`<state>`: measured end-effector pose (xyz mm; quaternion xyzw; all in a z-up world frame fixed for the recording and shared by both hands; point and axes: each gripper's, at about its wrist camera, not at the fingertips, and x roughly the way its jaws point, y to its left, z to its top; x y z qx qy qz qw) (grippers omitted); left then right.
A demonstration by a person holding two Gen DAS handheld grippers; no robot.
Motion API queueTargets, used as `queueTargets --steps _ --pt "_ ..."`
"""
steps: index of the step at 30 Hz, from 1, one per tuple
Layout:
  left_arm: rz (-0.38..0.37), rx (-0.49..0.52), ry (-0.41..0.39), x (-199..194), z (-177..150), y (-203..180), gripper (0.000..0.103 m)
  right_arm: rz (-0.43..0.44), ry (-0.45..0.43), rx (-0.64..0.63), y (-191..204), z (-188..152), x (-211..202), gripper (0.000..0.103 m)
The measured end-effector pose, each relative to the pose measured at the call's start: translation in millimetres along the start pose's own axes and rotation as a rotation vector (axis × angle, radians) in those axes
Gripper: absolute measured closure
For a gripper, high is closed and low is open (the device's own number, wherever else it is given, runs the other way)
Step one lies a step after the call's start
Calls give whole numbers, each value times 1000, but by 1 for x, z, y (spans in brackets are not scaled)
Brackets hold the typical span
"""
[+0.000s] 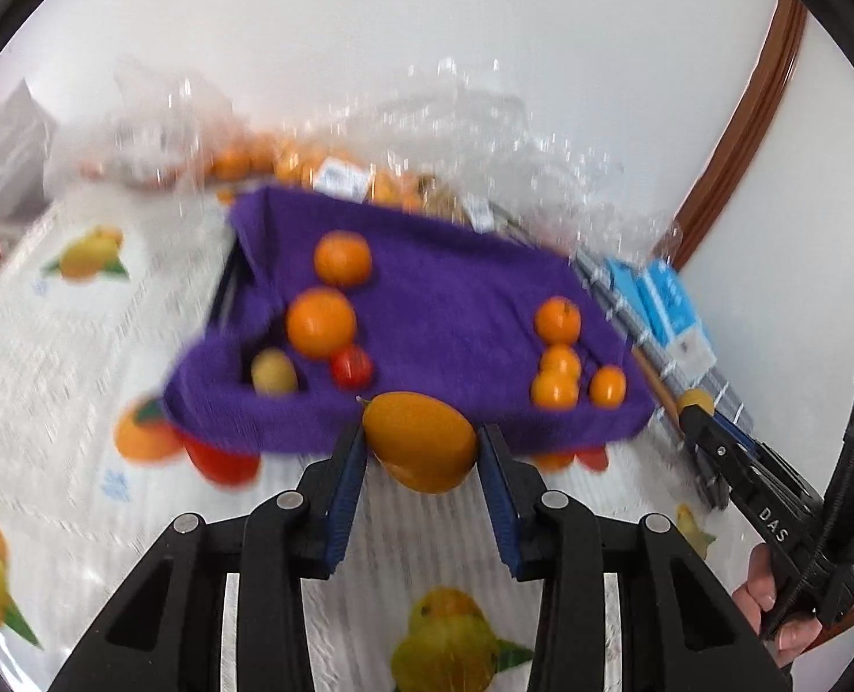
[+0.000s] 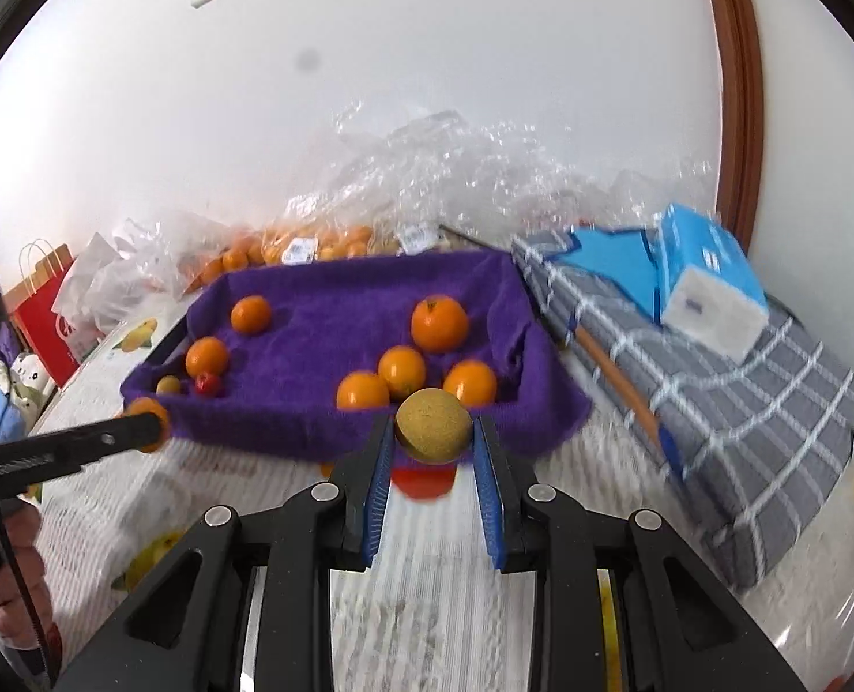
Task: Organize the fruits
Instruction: 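Grasp the small yellow fruit with the right gripper while the left gripper grasps the oval orange mango, then lower the yellow fruit onto the towel with the right gripper while the left gripper places the mango there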
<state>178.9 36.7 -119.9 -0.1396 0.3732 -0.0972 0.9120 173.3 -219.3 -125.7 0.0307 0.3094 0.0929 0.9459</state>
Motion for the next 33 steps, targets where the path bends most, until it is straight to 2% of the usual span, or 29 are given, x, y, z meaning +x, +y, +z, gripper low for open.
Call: queueTargets --steps 4,9,15,24,28,33 --pt "44 19 -49 1 18 3 65 -11 -26 6 2 22 9 76" --pt "12 -30 -25 20 27 10 65 -17 -17 20 2 35 25 75" --pt "30 -14 -18 52 45 3 65 -26 0 -12 6 48 51 76" --pt "13 51 -24 78 34 -10 65 -15 83 17 -6 37 93 76" --pt "9 61 2 87 29 -12 65 -10 110 37 -12 34 102 75" --pt "20 96 -4 88 26 -18 65 -2 119 46 -15 31 106 75"
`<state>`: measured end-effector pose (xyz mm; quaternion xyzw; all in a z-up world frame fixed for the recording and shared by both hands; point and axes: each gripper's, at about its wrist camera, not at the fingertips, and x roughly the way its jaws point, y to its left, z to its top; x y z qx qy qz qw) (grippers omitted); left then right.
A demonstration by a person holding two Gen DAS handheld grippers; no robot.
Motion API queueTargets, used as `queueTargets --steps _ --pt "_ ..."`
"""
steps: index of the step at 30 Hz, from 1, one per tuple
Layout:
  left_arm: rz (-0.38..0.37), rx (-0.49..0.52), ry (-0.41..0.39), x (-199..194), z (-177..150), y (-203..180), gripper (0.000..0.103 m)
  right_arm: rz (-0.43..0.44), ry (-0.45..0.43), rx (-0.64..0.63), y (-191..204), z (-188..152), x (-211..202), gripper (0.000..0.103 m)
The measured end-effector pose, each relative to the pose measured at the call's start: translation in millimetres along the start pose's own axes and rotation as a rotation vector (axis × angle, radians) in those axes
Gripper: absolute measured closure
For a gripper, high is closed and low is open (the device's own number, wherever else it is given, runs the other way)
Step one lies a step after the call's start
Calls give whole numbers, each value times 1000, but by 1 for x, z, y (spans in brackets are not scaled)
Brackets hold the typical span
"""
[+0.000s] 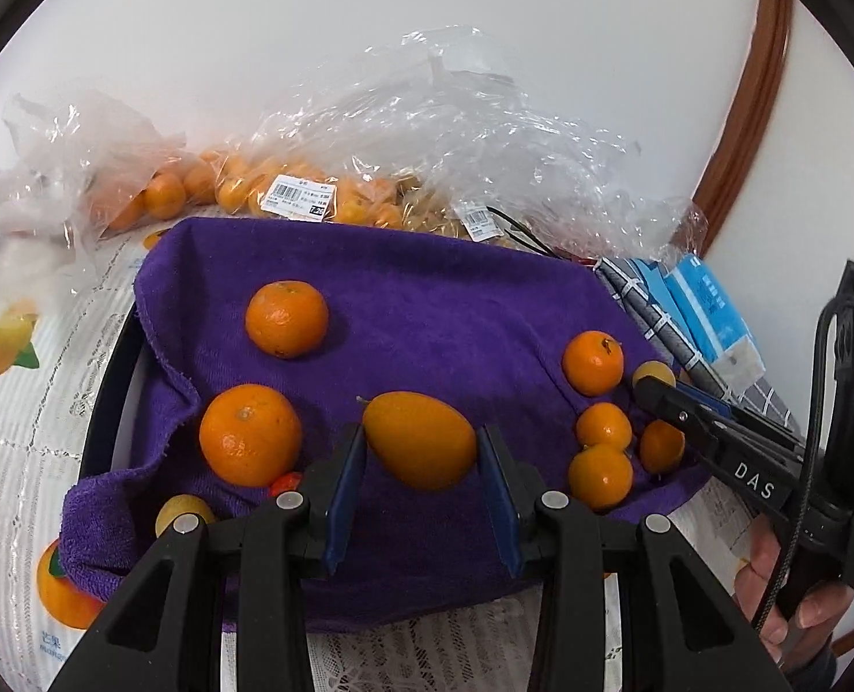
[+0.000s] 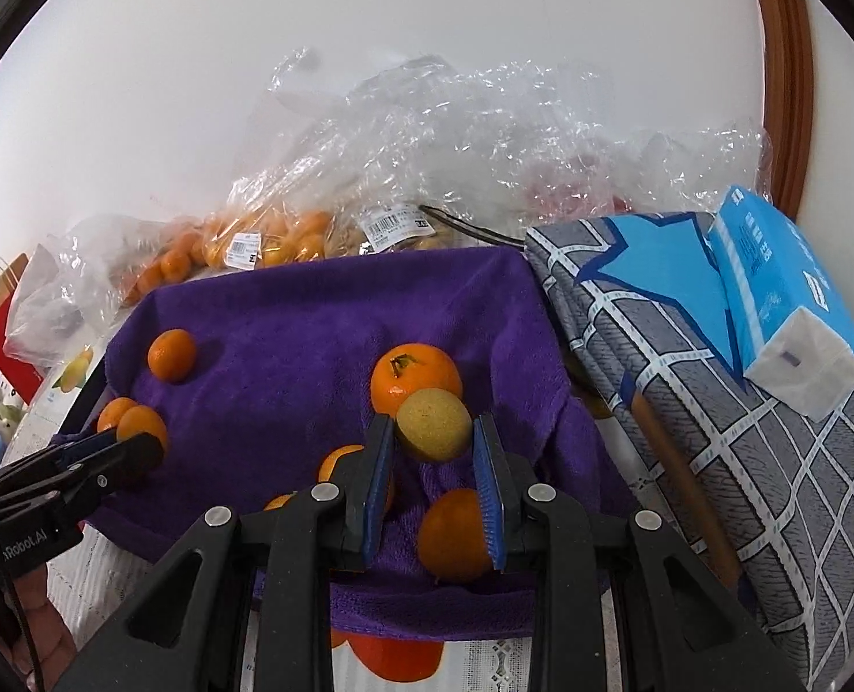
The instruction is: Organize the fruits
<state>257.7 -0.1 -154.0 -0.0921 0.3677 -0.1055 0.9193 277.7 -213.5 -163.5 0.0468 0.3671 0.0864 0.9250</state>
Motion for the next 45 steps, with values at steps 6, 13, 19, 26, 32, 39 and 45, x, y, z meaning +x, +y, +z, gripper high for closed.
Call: queueTargets --steps 6,13,19,26,32,39,45 --pt "8 -5 27 5 -3 2 65 -7 11 0 1 -3 6 75" --pt "18 1 28 7 -3 2 65 -29 -17 -20 5 -8 0 75" --pt "6 10 33 8 -2 0 63 -37 -29 6 0 -10 -3 70" --pt "8 28 27 6 -3 -3 53 -55 -76 47 -7 -10 -12 58" --pt "13 26 -5 -1 -4 -3 49 -68 -109 52 -8 -11 -18 54" --pt "76 46 -54 -17 -2 0 45 -85 -86 62 -1 -15 -32 51" --pt "130 38 -97 -69 1 -2 40 -149 -56 -6 32 -15 -78 51"
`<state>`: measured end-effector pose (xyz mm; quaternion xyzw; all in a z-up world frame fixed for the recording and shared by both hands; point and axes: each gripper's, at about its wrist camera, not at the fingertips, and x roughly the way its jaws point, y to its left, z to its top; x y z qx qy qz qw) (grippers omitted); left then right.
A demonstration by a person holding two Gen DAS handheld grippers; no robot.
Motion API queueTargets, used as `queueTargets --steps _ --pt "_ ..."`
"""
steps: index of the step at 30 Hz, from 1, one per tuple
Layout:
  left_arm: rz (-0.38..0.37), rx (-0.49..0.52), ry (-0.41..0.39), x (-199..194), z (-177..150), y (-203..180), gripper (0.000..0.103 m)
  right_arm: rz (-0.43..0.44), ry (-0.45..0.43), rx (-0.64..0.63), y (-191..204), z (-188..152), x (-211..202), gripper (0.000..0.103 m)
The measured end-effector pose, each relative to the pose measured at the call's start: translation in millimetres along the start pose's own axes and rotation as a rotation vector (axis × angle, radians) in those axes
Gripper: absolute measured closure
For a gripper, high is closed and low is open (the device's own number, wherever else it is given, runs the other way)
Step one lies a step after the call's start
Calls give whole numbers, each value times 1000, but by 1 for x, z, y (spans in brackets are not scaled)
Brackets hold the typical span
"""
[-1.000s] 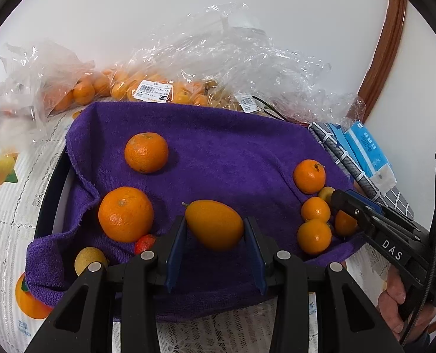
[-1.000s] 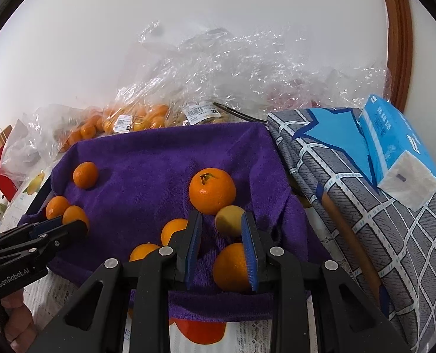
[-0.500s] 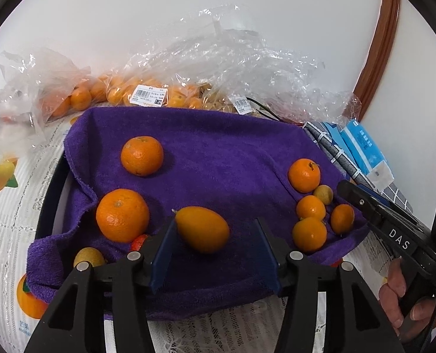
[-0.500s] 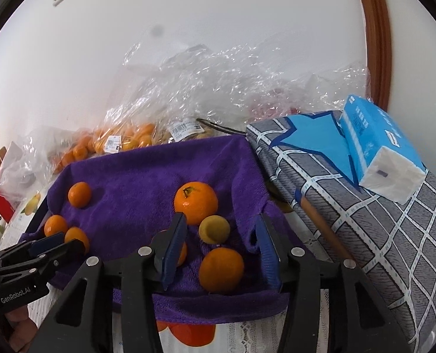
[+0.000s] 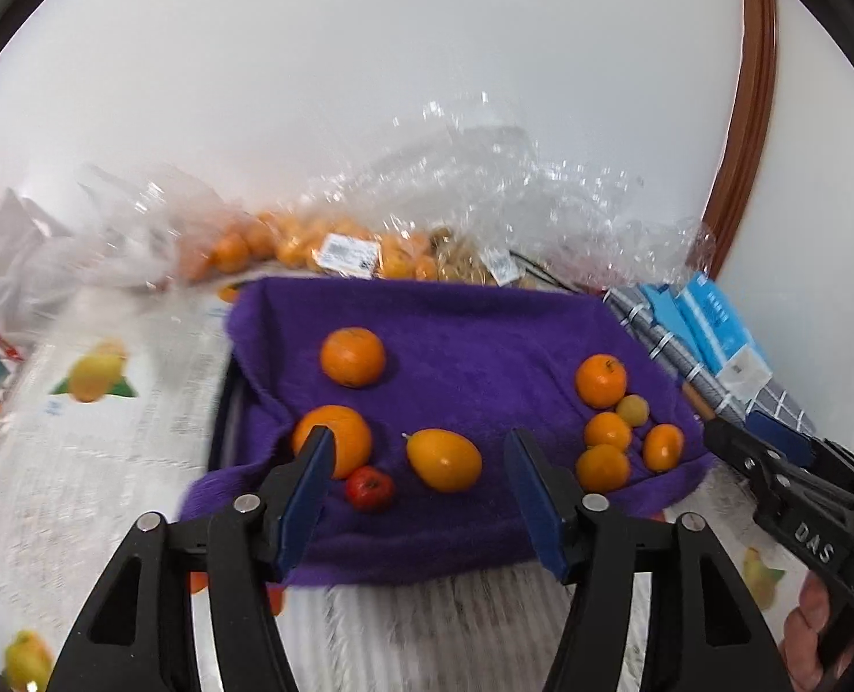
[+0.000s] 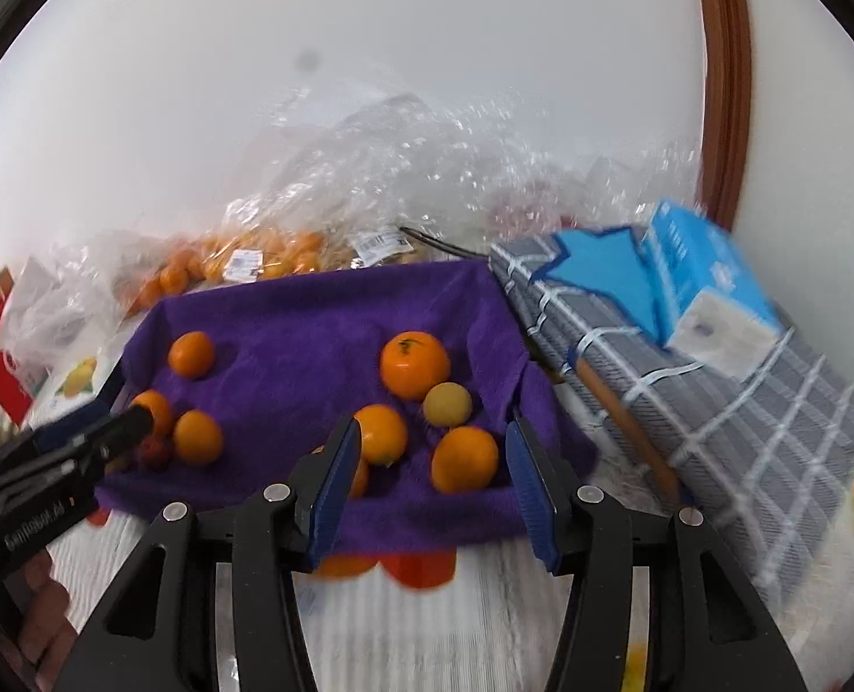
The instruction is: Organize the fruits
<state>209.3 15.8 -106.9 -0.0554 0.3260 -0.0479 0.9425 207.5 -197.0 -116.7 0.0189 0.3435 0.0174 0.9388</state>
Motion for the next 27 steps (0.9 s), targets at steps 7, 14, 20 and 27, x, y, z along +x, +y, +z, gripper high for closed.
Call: queueTargets --steps 7,14,20,27 --pt "79 15 -47 -76 8 -3 21 38 -13 27 9 1 -79 46" --pt "50 -9 -75 -142 1 -8 11 9 -60 12 13 -9 -153 21" --pt "59 6 -112 -184 -7 -21 8 -8 -120 29 10 -24 -199 8" --pt "82 30 -118 -206 -16 -33 8 -13 -106 58 5 -36 -220 6"
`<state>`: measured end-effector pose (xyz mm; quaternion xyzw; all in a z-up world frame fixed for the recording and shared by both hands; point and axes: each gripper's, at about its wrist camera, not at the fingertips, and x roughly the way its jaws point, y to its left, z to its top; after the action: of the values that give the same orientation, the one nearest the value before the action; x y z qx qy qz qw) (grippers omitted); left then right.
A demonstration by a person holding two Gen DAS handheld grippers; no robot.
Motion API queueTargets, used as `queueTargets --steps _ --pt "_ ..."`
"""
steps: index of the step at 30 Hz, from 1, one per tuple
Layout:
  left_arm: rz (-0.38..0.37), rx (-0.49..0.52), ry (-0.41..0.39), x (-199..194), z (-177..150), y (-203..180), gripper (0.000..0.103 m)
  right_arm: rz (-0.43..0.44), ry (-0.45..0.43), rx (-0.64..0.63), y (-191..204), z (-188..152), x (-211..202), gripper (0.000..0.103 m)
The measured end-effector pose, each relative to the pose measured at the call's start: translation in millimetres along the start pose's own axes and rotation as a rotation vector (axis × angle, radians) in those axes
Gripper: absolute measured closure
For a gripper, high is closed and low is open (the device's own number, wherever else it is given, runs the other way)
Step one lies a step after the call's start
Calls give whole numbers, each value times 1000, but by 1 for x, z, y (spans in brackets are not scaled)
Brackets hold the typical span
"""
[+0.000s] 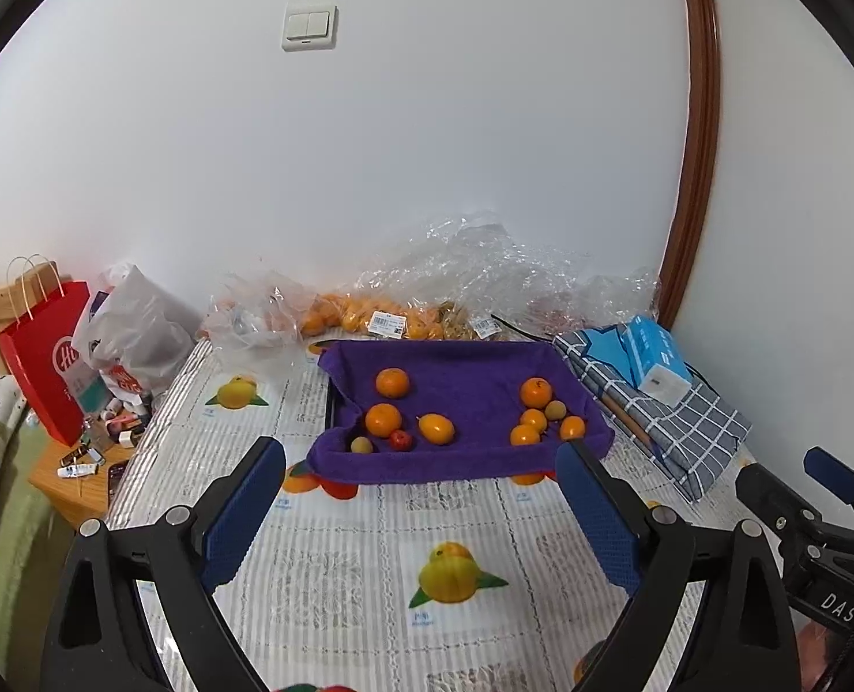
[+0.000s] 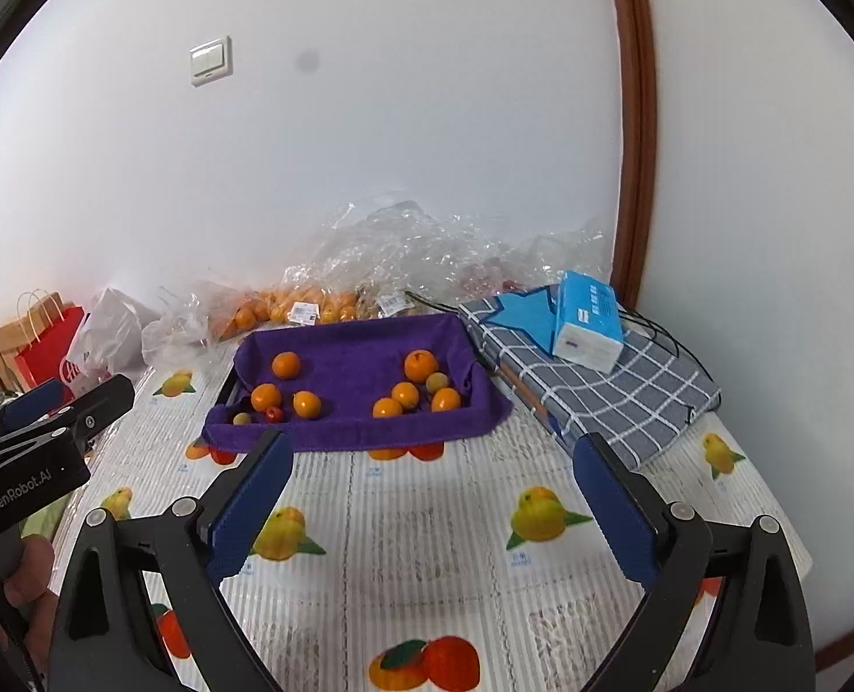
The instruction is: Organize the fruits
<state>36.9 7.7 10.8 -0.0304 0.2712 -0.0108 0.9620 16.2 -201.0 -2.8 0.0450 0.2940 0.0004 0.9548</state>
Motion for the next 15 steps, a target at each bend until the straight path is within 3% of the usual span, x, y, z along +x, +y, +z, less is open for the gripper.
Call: queueTargets --steps 15 --pt "8 4 3 -3 -6 -7 8 -25 -8 -2 -4 -4 -14 6"
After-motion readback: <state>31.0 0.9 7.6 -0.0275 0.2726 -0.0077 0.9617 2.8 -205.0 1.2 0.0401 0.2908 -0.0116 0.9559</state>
